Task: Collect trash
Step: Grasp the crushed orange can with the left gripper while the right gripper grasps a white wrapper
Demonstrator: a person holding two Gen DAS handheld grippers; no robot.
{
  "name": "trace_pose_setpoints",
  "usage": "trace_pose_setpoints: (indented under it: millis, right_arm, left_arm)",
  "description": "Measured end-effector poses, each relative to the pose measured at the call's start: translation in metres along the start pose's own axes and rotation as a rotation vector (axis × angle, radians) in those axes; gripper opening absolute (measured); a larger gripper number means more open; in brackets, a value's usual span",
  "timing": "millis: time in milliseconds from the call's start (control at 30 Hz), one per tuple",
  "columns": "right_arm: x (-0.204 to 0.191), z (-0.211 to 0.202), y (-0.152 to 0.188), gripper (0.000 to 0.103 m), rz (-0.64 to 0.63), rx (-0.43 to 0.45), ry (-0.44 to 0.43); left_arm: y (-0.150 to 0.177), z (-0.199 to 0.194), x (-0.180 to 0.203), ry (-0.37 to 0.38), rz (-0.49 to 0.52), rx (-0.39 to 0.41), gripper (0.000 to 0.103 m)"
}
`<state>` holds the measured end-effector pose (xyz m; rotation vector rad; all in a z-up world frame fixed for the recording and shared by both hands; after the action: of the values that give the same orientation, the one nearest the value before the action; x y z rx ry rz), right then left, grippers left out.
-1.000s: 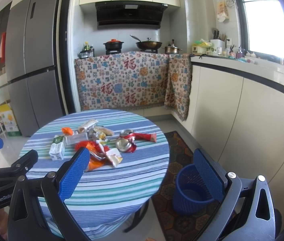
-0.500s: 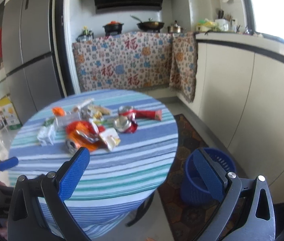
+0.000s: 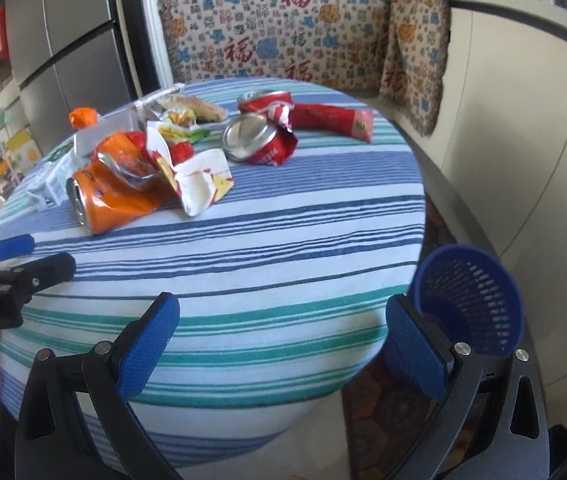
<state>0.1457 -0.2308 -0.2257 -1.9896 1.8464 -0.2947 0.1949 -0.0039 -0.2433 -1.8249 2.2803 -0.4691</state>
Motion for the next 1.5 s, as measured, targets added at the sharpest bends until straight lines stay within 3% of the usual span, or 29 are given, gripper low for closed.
trace_pose_setpoints:
  millis: [167, 400, 433, 467, 500, 567, 700, 767, 833, 967, 1133, 1233, 1500]
  right_arm:
    - [-0.007, 0.003, -0.006, 0.102, -0.033, -0.003, -0.024]
    - [-0.010, 0.004, -0.005, 0.102, -0.076, -0.008, 0.012]
    - [-0.010, 0.004, -0.006, 0.102, -0.077, -0.008, 0.011]
    - [-0.010, 0.004, -0.006, 0.102, -0.080, -0.009, 0.010]
    - [-0.009, 0.005, -0.007, 0.102, -0.082, -0.010, 0.009]
    - [-0.008, 0.003, -0.008, 0.100, -0.080, -0.010, 0.001]
    - [-0.007, 0.002, -0.018, 0.095, -0.081, -0.005, -0.022]
    - [-0.011, 0.003, -0.029, 0.080, -0.110, -0.010, -0.034]
    - [-0.022, 0.003, -0.042, 0.073, -0.143, -0.012, -0.066]
    - [-0.053, 0.003, -0.069, 0.071, -0.232, -0.001, -0.150]
    - [-0.084, 0.024, -0.096, 0.057, -0.336, -0.026, -0.091]
    - [-0.087, 0.035, -0.104, 0.007, -0.340, -0.060, -0.095]
    - [-0.063, -0.013, -0.095, 0.005, -0.234, -0.019, -0.252]
  left_arm:
    - [-0.015, 0.000, 0.007, 0.049, 0.048, 0.005, 0.103]
    - [-0.047, -0.001, 0.020, 0.167, 0.063, 0.025, 0.101]
    - [-0.051, 0.000, 0.021, 0.169, 0.066, 0.023, 0.097]
    - [-0.053, 0.002, 0.023, 0.176, 0.070, 0.014, 0.083]
    - [-0.053, 0.004, 0.024, 0.188, 0.073, -0.002, 0.061]
    - [-0.054, 0.006, 0.025, 0.212, 0.067, -0.005, 0.062]
    - [-0.046, -0.006, 0.022, 0.187, 0.057, 0.027, 0.062]
    - [-0.039, -0.014, 0.018, 0.175, 0.045, 0.038, 0.062]
    - [-0.030, -0.022, 0.011, 0.162, 0.029, 0.046, 0.062]
    - [-0.016, -0.033, -0.005, 0.139, -0.009, 0.045, 0.062]
    - [-0.010, -0.043, -0.011, 0.137, -0.031, 0.050, 0.061]
    - [-0.009, -0.048, -0.005, 0.137, -0.025, 0.053, 0.062]
    - [-0.020, -0.064, 0.030, 0.144, 0.035, 0.087, 0.061]
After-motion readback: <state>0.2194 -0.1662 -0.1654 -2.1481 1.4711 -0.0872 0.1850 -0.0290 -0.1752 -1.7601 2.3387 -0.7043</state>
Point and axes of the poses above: each gripper's, at about its wrist camera, not at the fingertips, and z roughly the way its jaws point, x to its right, y to its underside, the point moved 8 cm from there along z, roughly the way its jaws point, and after that the axes turned 15 degrees about -x, right-handed, at the moved point
